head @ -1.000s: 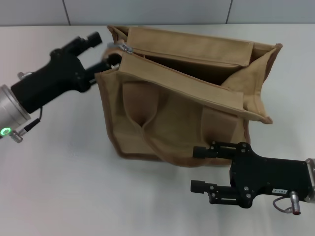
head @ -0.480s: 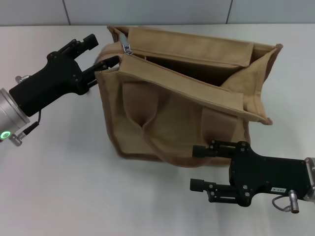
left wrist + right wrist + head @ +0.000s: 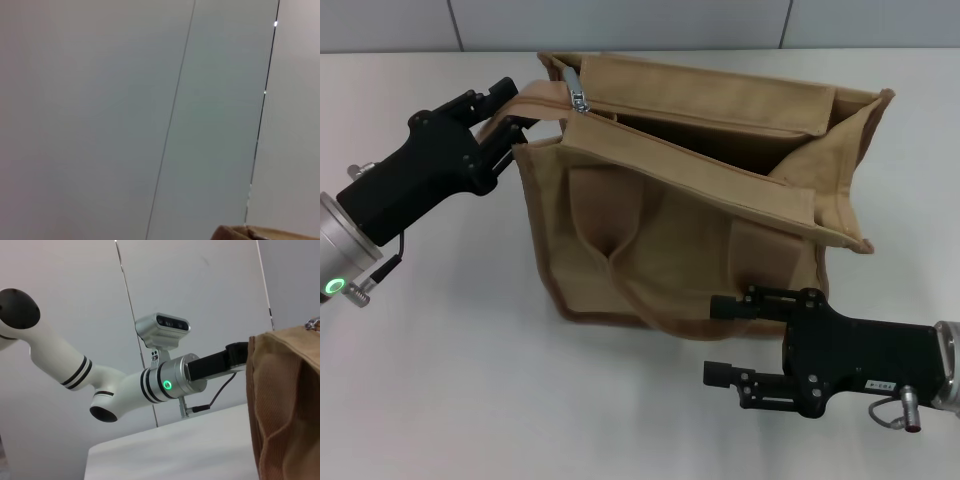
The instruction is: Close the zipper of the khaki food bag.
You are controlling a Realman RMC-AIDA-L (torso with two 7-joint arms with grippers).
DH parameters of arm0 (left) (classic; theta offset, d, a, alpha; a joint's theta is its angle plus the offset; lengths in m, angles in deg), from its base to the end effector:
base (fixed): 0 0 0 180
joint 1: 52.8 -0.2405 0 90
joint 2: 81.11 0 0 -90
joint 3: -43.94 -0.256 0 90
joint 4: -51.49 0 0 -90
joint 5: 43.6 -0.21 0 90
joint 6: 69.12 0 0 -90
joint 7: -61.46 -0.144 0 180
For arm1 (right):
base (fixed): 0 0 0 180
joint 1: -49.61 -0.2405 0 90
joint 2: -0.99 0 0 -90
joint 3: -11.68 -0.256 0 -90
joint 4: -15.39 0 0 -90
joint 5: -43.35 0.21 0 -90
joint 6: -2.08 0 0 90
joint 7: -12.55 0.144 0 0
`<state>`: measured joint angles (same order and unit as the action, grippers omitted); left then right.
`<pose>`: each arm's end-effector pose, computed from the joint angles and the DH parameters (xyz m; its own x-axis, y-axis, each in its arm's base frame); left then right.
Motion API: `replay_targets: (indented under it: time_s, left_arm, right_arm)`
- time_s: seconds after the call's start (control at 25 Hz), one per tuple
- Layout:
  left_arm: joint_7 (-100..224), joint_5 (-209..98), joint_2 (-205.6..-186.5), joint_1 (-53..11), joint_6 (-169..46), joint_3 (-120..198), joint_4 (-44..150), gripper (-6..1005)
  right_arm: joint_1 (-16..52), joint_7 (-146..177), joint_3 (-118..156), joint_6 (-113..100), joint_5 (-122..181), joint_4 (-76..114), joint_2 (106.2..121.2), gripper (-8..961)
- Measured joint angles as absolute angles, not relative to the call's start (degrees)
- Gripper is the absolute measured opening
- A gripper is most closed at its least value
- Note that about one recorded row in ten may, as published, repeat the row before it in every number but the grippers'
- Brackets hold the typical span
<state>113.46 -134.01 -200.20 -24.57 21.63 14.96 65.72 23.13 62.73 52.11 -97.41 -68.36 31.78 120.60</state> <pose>-0.2704 0.3157 -0.0048 0.5179 0.0564 0.8536 0.5774 -0.7593 -0.3002 0.2673 0.2469 -0.0546 0.7275 -0.1898 -0.6593 -0.2583 -0.9660 -0.0069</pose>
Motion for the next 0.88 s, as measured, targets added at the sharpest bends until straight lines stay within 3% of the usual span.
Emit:
replay_targets:
  time_s: [0.44,0.56,0.76,0.88]
  left_arm:
    - [111.8,-134.0,-200.21,-24.7,21.8,14.7,64.5,221]
    - [110.7,-134.2,-200.2,-24.7,21.8,13.8,64.4,29]
    - [111.0,-133.9,-200.15,-24.3,21.8,12.6,64.4,83]
    - [111.0,-133.8,-200.16,-24.1,21.8,12.8,64.3,214]
  right_arm:
    - [23.1,62.7,52.1,-96.9,-68.4,31.6,120.61,687]
    - [23.0,62.7,52.1,-96.9,-68.4,31.6,120.61,687]
    - [23.0,62.7,52.1,-96.9,-68.4,31.6,120.61,687]
    - [23.0,62.7,52.1,-96.9,-68.4,31.6,120.61,687]
